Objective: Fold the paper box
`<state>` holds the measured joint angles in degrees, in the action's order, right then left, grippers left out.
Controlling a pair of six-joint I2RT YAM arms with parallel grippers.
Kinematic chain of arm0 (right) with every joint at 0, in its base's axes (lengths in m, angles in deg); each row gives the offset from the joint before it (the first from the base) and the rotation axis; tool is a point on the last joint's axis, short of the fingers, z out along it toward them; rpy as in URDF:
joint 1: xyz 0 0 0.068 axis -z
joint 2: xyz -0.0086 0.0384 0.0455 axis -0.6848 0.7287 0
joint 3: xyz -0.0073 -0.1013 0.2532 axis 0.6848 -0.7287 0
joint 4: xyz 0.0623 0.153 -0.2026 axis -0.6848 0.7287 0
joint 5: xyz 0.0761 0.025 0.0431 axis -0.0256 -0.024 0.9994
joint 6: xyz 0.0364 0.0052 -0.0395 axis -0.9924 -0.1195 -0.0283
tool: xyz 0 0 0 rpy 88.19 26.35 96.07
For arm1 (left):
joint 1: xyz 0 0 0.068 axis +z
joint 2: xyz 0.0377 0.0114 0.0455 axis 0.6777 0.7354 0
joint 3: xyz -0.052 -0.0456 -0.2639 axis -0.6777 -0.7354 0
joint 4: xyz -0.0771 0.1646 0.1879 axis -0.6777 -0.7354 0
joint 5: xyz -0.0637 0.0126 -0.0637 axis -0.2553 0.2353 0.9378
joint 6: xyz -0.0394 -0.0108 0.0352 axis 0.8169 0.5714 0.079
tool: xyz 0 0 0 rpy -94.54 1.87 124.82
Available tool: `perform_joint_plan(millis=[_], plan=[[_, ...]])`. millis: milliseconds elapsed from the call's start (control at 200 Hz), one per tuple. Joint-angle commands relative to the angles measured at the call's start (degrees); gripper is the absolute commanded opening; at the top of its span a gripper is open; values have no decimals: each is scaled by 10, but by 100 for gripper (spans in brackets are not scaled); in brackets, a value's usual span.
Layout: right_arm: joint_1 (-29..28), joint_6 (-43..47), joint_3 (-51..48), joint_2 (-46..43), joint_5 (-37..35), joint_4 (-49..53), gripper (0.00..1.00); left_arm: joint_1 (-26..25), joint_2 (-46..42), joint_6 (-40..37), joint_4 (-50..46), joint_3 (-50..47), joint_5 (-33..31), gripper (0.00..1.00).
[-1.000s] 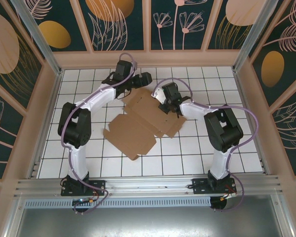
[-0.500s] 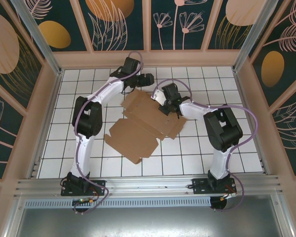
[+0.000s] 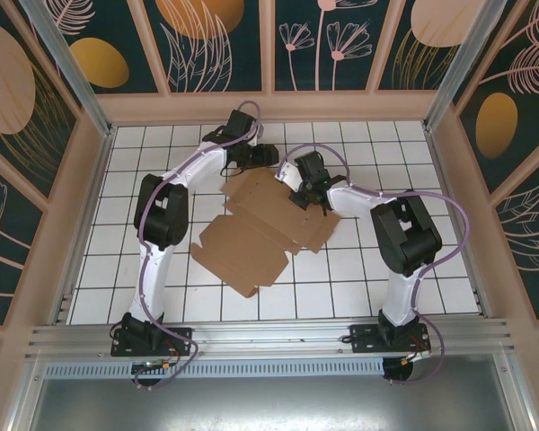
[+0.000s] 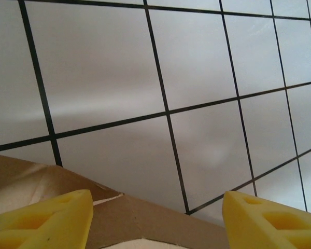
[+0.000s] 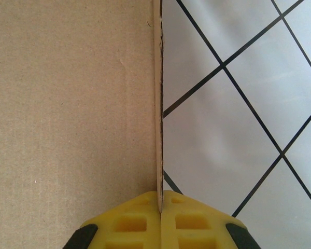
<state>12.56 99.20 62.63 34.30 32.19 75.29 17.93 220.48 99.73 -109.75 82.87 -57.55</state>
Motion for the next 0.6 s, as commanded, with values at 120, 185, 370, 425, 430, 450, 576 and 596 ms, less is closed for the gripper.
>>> perform_joint_plan(millis=[120, 185, 370, 425, 430, 450, 576, 596], plan=[[-4, -2, 20, 9, -17, -16, 0, 3, -18, 25, -1, -43, 52, 64], [-4, -2, 20, 9, -18, -18, 0, 3, -28, 33, 8, -59, 53, 64], [-4, -1, 27, 12, -26, -17, 0, 3, -50, 87, 68, -103, 73, 59], [-4, 0, 27, 12, -30, -17, 0, 3, -49, 107, 84, -111, 81, 58], [-4, 0, 27, 12, -30, -18, 0, 3, -49, 109, 85, -111, 81, 58], [-4, 1, 27, 11, -32, -18, 0, 3, -49, 115, 91, -114, 83, 58], [-4, 2, 24, 9, -38, -21, 0, 3, -55, 153, 122, -131, 92, 57], [-4, 2, 24, 9, -39, -20, 0, 3, -56, 158, 127, -134, 94, 57]])
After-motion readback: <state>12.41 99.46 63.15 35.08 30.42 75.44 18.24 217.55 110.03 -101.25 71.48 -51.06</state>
